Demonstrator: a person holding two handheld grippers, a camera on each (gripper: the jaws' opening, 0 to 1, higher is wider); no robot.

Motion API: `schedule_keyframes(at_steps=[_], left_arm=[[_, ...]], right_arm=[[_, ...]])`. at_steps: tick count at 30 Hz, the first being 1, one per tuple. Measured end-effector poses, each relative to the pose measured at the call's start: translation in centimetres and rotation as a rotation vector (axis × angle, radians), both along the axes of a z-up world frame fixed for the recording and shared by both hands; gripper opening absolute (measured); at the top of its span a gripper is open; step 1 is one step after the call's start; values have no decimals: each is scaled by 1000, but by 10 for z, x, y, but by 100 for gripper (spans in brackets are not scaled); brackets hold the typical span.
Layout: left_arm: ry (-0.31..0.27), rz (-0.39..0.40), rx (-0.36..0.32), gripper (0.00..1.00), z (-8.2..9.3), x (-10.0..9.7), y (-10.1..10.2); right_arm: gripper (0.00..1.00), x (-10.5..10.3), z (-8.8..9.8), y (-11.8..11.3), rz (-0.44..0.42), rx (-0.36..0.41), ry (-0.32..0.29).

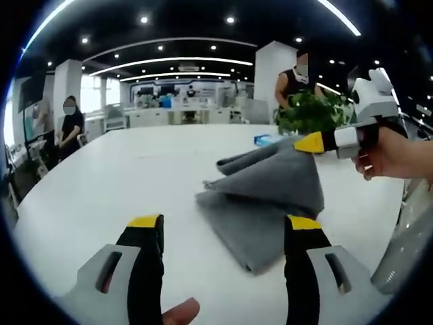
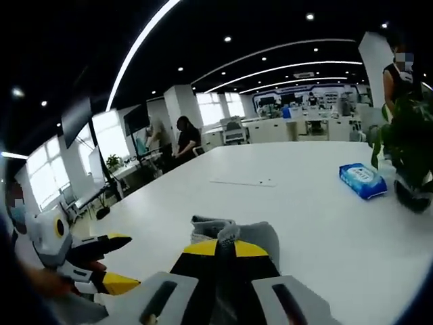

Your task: Open the folded towel by lifting each exposed corner and separating the folded layers until the towel lies flat within the target outline without major curled edges

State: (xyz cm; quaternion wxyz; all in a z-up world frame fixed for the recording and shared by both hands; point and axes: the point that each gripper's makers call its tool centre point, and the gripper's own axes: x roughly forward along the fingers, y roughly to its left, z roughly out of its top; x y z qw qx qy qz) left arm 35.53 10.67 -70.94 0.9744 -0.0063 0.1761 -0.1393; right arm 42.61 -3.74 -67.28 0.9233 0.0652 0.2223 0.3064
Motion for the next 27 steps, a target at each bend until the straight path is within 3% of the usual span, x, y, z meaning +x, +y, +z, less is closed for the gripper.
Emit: schedule_keyframes(at_steps=[7,27], left_arm=[[-5,-10,-14,72,1,0,-3],[3,2,-33,72,0,2,1]], right_arm=[[2,3,5,-31,-76,17,0],[2,3,-5,-80,-183,-22,-6]])
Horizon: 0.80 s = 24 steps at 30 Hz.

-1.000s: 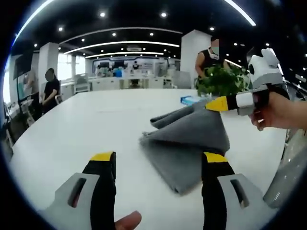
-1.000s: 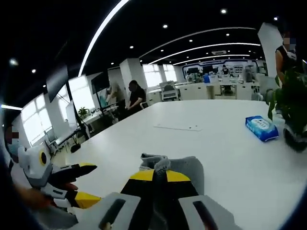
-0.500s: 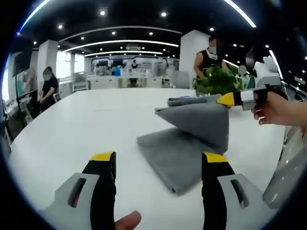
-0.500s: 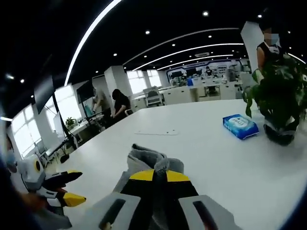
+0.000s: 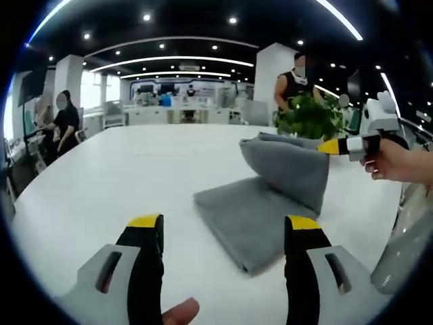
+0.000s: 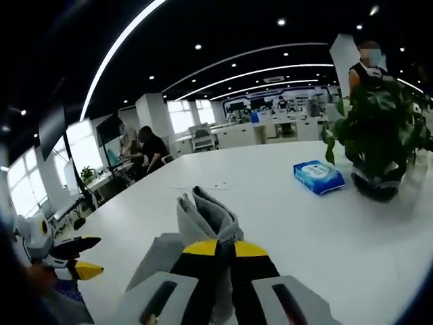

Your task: Open the folded towel by lifting each exposed corner and separating the folded layers until the towel lies flat within the target outline without major curled edges

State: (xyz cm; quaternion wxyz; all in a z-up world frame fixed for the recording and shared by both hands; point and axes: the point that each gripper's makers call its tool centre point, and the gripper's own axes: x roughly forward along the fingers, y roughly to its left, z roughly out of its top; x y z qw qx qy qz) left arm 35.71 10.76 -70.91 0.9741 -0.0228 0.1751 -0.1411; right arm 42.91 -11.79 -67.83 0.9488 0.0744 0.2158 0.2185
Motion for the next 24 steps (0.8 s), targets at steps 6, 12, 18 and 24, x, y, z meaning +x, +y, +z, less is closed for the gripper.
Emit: schedule_keyframes(at_steps=[6,12,18,24], left_arm=[[5,2,5,72,-1,0,1],[10,5,10,71,-2,0,2],[17,8,11,71,-3,0,3],[24,4,20,71,-5,0,3]], right_arm=[[2,2,-6,-20,-37,-13,3],[2,-1,-13,-39,-79,-20,18],[2,-8,-22,-55,-115,-20,46],[2,-16,-35,-71,-150,-23,77]])
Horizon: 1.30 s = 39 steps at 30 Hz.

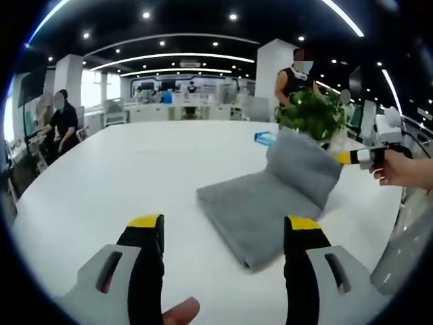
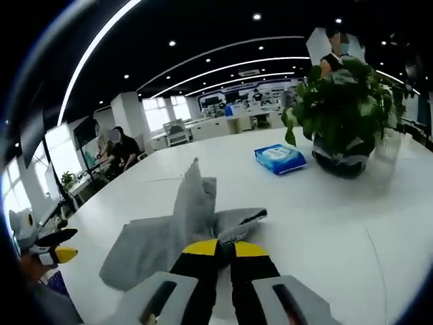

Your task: Open the folded towel by lifting each exposed corner and separating the folded layers until the towel lies flat within the target outline without major curled edges

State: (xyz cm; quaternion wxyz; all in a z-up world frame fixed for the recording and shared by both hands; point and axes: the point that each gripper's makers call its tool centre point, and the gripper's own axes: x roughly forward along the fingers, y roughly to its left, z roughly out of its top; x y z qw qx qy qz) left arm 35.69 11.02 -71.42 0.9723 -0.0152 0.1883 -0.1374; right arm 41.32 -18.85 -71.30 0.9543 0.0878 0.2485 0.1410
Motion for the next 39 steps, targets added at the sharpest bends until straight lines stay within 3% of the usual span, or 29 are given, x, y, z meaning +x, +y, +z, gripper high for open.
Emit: schedule_keyframes(at_steps=[14,19,24,28,33,39], left_arm=[[19,-14,13,71,-5,-1,-2],[26,-27,23,70,-7,-2,-5],[20,-55,33,63,-7,-3,-10],[20,-87,22,57,-6,-4,-19],[30,-138,43,45,-10,-3,-33],[41,-181,44,42,-18,7,-50]], right_arm=[[3,-19,-34,-23,-55,-7,98],[6,-22,-39,-29,-65,-23,105],[8,-23,-36,-43,-105,-69,83],[13,-17,-30,-53,-144,-30,55],[13,-9,-25,-44,-127,-5,24],[13,0,-33,-16,-35,-61,15]])
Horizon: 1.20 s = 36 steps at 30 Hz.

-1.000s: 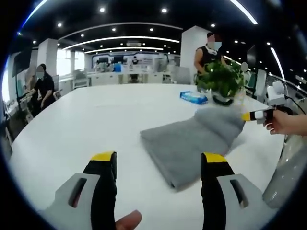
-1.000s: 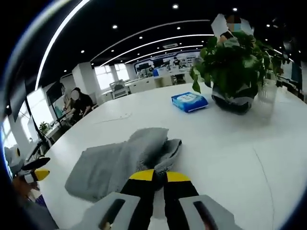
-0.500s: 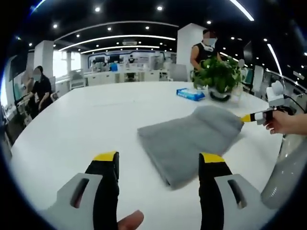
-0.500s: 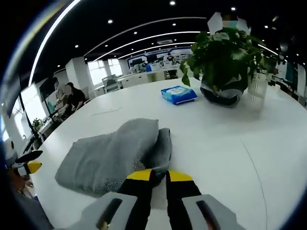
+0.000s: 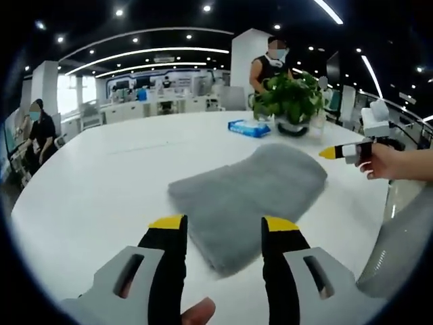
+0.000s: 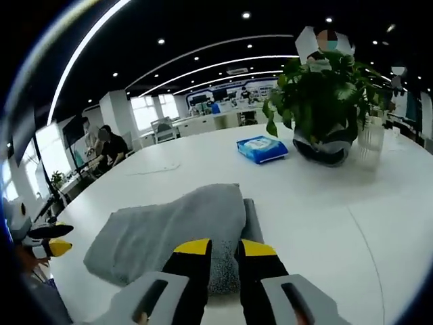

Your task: Open the folded towel by lifting each exposed corner and separating the folded layers until the towel lies flat within the target outline without major curled edges

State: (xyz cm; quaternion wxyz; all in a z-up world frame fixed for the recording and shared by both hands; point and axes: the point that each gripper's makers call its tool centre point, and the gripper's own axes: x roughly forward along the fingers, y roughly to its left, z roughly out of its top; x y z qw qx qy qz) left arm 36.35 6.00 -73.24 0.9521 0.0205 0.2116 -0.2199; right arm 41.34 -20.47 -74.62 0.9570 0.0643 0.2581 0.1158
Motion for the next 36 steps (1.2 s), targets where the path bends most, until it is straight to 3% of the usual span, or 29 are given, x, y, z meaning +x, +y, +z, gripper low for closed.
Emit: schedule_keyframes(at_steps=[5,11,13,15,18,22,29,36], left_arm=[[20,-59,43,38,-15,5,-11],[48,-76,62,35,-28,6,-11],[70,-84,57,34,-34,5,-12],[106,-103,57,34,-43,3,-14],[143,-124,74,33,-55,-2,-16],[139,-136,86,34,-58,-5,-18],[148,-151,126,31,-65,-8,-18],[185,-170,155,30,-66,-15,-20]], right_arm=[[15,0,-24,4,33,-29,43],[15,3,-33,1,18,17,61],[14,1,-39,3,30,0,82],[11,-2,-49,2,50,-68,122],[9,-1,-49,5,118,-195,110],[8,-2,-52,9,186,-283,126],[6,0,-53,8,197,-255,180],[4,-1,-55,10,232,-292,197]])
